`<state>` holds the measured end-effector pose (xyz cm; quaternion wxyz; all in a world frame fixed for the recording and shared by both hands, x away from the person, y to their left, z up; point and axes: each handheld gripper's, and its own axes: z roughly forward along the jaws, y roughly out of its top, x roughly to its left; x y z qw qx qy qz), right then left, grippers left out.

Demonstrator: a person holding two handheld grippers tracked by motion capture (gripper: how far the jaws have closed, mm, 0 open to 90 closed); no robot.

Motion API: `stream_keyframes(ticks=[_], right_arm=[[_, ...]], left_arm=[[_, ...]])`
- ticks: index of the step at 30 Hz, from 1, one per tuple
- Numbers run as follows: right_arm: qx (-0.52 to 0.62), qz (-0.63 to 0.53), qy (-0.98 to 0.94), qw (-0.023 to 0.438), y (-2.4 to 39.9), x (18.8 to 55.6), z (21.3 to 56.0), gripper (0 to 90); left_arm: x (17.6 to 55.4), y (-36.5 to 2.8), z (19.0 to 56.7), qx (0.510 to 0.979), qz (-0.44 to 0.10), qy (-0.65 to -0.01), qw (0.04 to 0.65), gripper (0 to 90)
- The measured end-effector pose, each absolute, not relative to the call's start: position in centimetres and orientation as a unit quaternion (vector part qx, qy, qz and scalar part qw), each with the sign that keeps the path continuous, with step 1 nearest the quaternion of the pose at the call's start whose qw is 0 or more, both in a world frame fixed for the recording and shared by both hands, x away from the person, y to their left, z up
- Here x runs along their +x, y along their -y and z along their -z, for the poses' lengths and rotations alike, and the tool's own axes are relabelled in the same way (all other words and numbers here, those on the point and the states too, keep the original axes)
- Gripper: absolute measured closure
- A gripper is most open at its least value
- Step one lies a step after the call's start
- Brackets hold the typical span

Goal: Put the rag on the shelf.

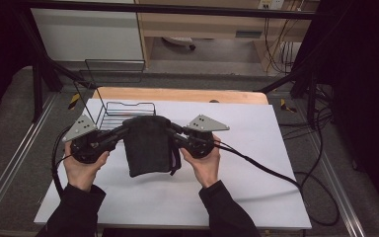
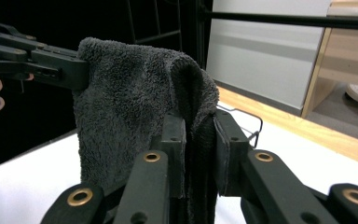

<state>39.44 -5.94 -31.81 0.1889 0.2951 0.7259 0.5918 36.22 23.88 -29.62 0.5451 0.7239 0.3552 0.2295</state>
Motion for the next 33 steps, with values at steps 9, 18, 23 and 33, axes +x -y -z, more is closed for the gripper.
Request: stream_keyframes(ticks=[9,18,23,33], right_arm=[[0.287,-0.608,-0.712,0.204,5.4,39.5,29.7,77.3],[0.277,-0.617,-0.701,0.224,4.3,39.8,27.5,77.5],[0.270,-0.627,-0.692,0.234,3.4,40.1,25.9,77.6],[0.261,-0.634,-0.682,0.253,2.0,40.5,23.5,77.8]], left_arm=[[36.4,-24.6,28.0,0.704,-0.246,-0.352,0.566,82.5],[36.8,-25.6,26.3,0.683,-0.256,-0.355,0.585,82.5],[37.0,-26.2,25.2,0.667,-0.270,-0.353,0.597,82.6],[37.2,-27.5,23.1,0.645,-0.298,-0.350,0.610,82.7]])
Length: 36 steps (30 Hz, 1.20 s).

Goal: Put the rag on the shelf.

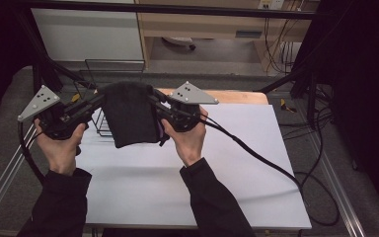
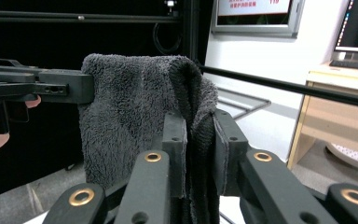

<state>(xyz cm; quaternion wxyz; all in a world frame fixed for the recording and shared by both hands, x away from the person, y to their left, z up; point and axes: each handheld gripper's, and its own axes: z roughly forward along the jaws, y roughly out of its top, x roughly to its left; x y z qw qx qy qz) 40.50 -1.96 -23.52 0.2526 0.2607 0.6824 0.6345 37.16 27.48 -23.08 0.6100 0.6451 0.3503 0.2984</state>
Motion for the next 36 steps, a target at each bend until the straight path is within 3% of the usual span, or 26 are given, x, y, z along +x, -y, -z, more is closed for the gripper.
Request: stream_keyframes(ticks=[36], right_arm=[[0.239,-0.668,-0.644,0.288,-2.8,42.7,17.0,78.3]], left_arm=[[38.7,-30.8,16.8,0.586,-0.356,-0.351,0.638,82.9]])
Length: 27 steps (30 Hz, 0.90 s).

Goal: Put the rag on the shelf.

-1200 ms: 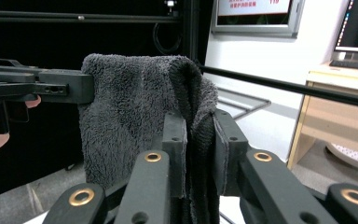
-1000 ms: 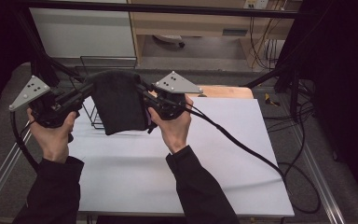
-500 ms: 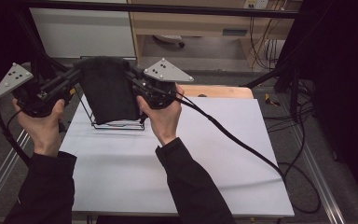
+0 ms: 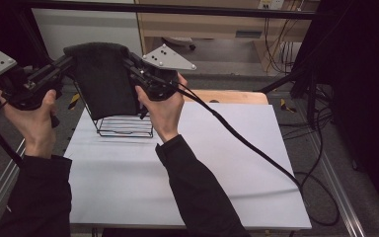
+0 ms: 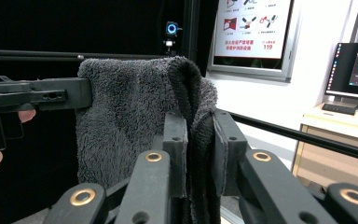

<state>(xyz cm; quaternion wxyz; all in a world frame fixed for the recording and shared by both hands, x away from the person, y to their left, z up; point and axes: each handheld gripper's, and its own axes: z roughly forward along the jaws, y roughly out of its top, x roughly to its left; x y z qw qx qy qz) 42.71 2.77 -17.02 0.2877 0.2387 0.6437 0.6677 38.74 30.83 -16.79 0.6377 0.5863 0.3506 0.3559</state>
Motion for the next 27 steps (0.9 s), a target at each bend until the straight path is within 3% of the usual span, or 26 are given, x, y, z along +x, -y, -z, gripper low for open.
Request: stream_keyframes(ticks=[27], right_arm=[[0.232,-0.665,-0.639,0.308,-5.4,45.9,13.6,78.2]], left_arm=[[42.5,-32.7,13.6,0.568,-0.364,-0.369,0.639,82.9]])
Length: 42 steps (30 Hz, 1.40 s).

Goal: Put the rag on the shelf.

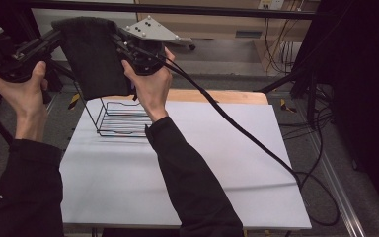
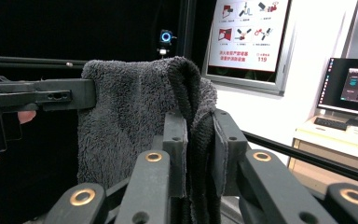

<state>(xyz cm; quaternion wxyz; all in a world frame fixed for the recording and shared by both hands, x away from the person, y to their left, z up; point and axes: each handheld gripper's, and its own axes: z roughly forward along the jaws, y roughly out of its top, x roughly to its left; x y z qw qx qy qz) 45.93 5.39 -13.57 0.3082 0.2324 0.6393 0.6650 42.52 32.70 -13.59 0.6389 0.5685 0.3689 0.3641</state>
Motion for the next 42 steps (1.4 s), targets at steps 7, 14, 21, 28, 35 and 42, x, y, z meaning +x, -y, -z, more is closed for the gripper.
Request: stream_keyframes(ticks=[7,14,21,28,35,42], right_arm=[[0.235,-0.668,-0.636,0.307,-6.0,46.9,12.8,78.2],[0.234,-0.673,-0.632,0.305,-6.3,47.8,12.5,78.2],[0.241,-0.676,-0.630,0.297,-6.4,49.1,12.1,78.2],[0.239,-0.674,-0.631,0.302,-7.0,50.2,11.5,78.2],[0.247,-0.665,-0.636,0.304,-7.1,51.6,11.8,78.2],[0.253,-0.656,-0.641,0.307,-7.1,52.3,12.4,78.2]], left_arm=[[43.5,-33.1,12.6,0.567,-0.372,-0.375,0.632,82.9],[44.6,-33.3,12.0,0.566,-0.377,-0.381,0.627,82.9],[45.9,-33.6,11.7,0.563,-0.374,-0.384,0.629,82.9],[47.2,-33.8,11.2,0.560,-0.382,-0.390,0.623,82.9],[48.5,-33.7,11.7,0.564,-0.380,-0.396,0.618,82.9],[49.6,-33.5,12.4,0.572,-0.378,-0.400,0.609,82.9]])
